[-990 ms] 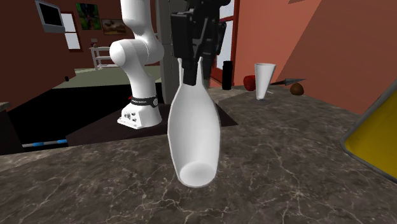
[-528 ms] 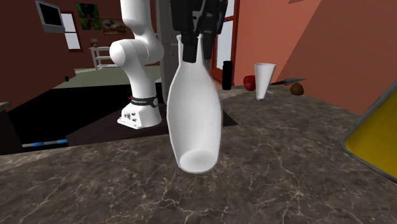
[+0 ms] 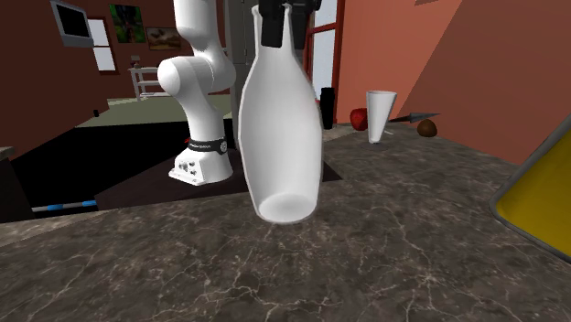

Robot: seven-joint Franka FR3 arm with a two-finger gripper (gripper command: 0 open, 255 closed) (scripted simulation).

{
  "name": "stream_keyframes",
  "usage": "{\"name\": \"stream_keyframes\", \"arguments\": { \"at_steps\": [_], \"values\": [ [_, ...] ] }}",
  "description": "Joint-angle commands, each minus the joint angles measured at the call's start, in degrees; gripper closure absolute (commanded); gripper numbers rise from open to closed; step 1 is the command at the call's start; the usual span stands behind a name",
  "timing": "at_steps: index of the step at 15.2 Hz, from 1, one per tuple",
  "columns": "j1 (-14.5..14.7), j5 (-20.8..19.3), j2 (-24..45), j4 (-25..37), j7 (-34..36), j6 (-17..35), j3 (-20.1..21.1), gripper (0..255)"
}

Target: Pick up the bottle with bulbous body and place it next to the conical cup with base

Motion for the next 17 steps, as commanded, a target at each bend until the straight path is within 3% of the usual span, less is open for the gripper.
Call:
{"name": "stream_keyframes", "arguments": {
  "at_steps": [1, 17],
  "values": [
    [0.01, 0.01, 0.01, 1.51, -0.03, -1.5, 0.0, 255],
    [-1.79, 2.41, 5.12, 20.21, -2.39, -15.62, -0.78, 255]
  ]
}}
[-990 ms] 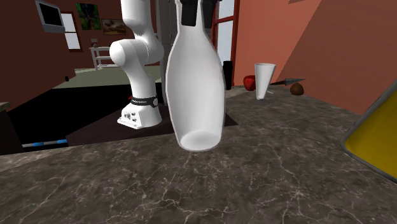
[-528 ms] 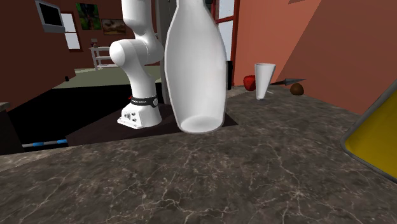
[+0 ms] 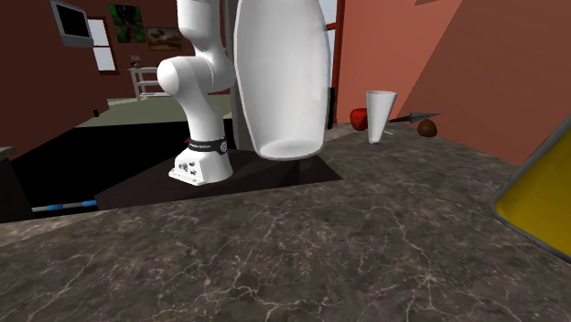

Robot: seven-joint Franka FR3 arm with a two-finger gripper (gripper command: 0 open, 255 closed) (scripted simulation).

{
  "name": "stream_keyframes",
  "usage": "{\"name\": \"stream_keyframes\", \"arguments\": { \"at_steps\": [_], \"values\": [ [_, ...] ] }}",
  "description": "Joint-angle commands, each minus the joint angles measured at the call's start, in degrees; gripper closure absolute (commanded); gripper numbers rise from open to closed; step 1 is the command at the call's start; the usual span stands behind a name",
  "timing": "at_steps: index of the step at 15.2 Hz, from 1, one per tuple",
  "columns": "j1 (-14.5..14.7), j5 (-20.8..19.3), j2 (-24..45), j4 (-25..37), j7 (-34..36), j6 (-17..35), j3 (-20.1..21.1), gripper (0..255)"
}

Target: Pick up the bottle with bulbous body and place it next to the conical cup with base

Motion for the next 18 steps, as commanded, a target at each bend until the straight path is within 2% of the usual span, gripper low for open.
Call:
{"name": "stream_keyframes", "arguments": {
  "at_steps": [1, 9, 10, 14, 18],
  "values": [
    [-0.42, 0.48, 0.96, 2.87, -0.4, -1.99, -0.15, 255],
    [-3.74, 3.78, 7.23, 18.02, -2.45, -11.43, -0.82, 255],
    [-3.86, 3.87, 7.39, 18.39, -2.49, -11.65, -0.82, 255],
    [3.11, -0.04, -0.51, 8.27, 4.41, -8.93, 1.29, 255],
    [8.0, -2.35, -6.25, 1.61, 11.43, -7.72, 4.3, 255]
  ]
}}
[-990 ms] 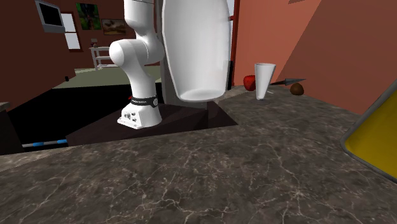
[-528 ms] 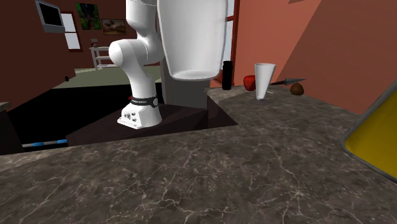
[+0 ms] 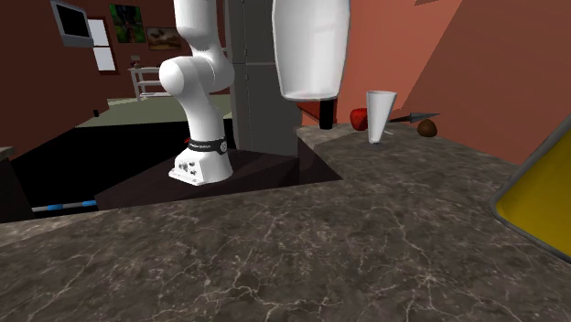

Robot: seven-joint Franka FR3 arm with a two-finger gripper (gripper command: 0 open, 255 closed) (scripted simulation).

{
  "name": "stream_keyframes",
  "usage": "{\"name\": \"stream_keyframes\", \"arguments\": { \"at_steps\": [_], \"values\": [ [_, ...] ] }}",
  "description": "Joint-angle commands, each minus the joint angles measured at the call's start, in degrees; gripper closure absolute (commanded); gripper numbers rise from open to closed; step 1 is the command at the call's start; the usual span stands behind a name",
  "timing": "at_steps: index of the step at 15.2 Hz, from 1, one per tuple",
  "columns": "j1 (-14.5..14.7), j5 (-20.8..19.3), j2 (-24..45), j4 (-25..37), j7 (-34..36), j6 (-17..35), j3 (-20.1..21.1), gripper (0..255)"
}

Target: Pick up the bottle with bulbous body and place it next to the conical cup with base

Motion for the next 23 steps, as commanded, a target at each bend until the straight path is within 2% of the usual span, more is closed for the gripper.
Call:
{"name": "stream_keyframes", "arguments": {
  "at_steps": [1, 6, 12, 23],
  "values": [
    [1.89, -0.84, -2.36, -2.85, 3.17, 0.59, 1.39, 255],
    [6.18, -1.69, -6.79, -7.78, 11.6, 1.03, 5.68, 255],
    [10.39, -1.12, -9.42, -10.73, 21.2, 1.11, 10.81, 255],
    [17.43, 1.74, -7.67, -8.81, 37.58, 0.7, 19.41, 255]
  ]
}}
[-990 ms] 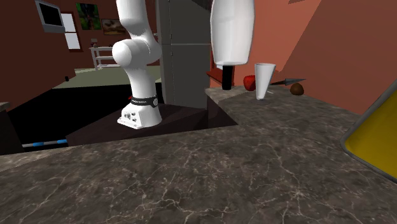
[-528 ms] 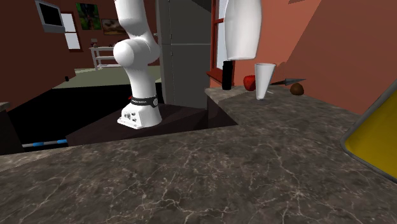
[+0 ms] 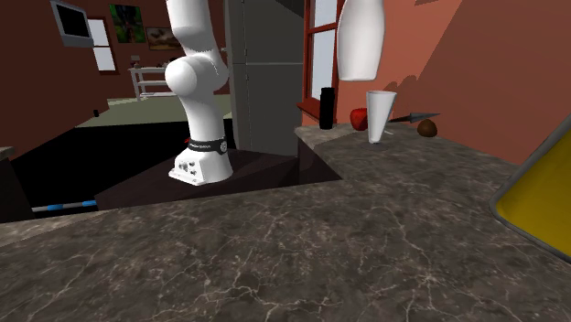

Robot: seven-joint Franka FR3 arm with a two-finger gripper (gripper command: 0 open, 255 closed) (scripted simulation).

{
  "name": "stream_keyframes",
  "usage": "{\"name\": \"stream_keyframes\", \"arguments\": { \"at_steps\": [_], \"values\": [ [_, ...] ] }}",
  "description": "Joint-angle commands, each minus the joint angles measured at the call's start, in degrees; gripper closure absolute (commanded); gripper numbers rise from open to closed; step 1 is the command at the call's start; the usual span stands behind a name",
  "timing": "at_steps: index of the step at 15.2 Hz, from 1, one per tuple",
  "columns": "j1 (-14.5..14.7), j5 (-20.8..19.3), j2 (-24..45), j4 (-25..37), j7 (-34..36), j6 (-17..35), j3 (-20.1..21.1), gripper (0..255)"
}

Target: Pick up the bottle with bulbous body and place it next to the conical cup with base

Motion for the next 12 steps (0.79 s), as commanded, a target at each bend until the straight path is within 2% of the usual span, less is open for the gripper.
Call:
{"name": "stream_keyframes", "arguments": {
  "at_steps": [1, 7, 12],
  "values": [
    [1.35, 0.53, 0.69, 0.45, 3.14, 0.27, 1.55, 255],
    [5.27, 1.85, 5.54, 6.39, 11.53, -0.65, 5.62, 255],
    [8.84, 2.38, 11.87, 14.72, 18.3, -2.42, 8.57, 255]
  ]
}}
